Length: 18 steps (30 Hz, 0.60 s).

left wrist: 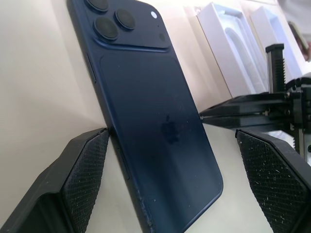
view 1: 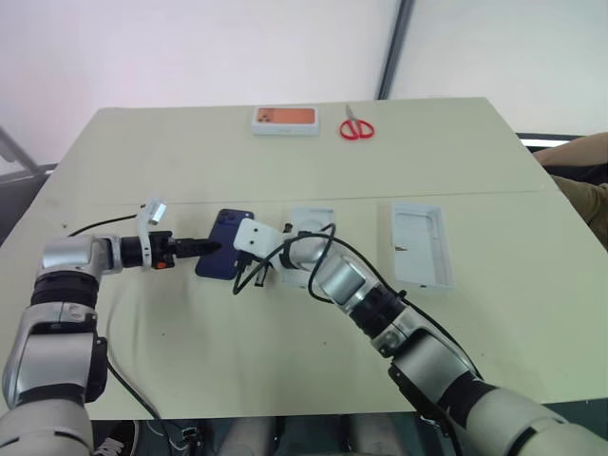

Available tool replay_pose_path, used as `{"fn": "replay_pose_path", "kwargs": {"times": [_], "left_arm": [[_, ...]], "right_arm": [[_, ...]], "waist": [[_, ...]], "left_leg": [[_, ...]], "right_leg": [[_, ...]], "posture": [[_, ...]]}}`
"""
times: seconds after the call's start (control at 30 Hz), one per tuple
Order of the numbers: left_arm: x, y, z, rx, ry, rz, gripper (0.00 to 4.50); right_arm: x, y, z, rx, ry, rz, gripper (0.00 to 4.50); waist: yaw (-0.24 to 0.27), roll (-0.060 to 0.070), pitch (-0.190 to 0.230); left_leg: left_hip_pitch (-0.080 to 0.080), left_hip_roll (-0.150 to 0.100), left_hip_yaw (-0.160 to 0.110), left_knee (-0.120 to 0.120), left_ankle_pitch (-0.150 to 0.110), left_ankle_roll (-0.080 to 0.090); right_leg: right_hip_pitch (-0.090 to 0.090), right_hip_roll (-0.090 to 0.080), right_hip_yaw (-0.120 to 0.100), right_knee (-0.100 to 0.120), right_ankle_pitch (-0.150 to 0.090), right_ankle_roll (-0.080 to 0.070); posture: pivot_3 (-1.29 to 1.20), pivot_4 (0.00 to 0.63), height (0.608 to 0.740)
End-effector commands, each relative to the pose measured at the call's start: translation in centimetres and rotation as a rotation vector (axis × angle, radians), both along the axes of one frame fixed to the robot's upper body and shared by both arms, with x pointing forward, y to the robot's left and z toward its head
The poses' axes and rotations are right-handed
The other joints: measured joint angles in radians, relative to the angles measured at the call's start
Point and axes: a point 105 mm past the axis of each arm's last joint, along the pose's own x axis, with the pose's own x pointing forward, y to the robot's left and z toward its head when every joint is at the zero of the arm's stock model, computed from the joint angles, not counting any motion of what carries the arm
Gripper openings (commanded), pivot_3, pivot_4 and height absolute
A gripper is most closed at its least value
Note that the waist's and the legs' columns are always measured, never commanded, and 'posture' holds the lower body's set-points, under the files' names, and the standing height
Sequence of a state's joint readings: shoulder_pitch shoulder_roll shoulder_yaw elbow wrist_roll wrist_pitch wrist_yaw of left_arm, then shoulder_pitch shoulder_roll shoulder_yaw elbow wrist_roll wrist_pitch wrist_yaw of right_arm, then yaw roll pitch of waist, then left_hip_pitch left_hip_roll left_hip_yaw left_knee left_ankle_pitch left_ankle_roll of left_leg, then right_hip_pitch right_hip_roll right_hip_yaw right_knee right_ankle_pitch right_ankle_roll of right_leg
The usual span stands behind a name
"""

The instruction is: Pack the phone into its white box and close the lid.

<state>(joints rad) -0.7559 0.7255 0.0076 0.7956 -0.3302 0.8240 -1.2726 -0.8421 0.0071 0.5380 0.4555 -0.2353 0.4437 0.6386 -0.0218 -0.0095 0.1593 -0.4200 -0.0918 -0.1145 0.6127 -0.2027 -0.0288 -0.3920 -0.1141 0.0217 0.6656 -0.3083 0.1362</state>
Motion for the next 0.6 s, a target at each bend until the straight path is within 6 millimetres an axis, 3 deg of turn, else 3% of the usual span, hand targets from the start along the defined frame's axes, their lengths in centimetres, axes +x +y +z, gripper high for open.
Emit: {"fn": "replay_pose_path", "kwargs": {"times": [0.03,0.33,0.6], "left_arm": [[-2.4,-1.2,-5.2,0.066,0.229,-0.039,4.41],[-3.2,-4.0,-5.6,-0.024,0.300,-0.070,4.41],[-2.4,-5.3,-4.9,-0.066,0.279,-0.035,4.41]], "right_arm": [[0.0,0.6,1.5,0.022,-0.048,0.027,0.04],[0.2,0.2,1.3,0.011,-0.058,0.025,0.04],[0.1,0.1,1.1,0.002,-0.058,0.032,0.04]], "waist": [[0.000,0.001,-0.001],[0.003,0.009,-0.009],[0.011,0.009,-0.010]], "left_leg": [[0.001,0.000,0.000,0.000,0.000,0.000],[0.005,-0.001,0.000,0.000,-0.002,0.004],[0.005,-0.002,0.000,0.000,-0.002,0.004]], "right_leg": [[0.001,0.000,0.000,0.000,0.000,0.000],[0.004,-0.001,0.000,0.000,0.000,0.000],[0.006,-0.002,0.000,0.000,0.000,0.000]], "posture": [[0.00,0.150,0.740],[0.00,0.150,0.740],[0.00,0.150,0.740]]}}
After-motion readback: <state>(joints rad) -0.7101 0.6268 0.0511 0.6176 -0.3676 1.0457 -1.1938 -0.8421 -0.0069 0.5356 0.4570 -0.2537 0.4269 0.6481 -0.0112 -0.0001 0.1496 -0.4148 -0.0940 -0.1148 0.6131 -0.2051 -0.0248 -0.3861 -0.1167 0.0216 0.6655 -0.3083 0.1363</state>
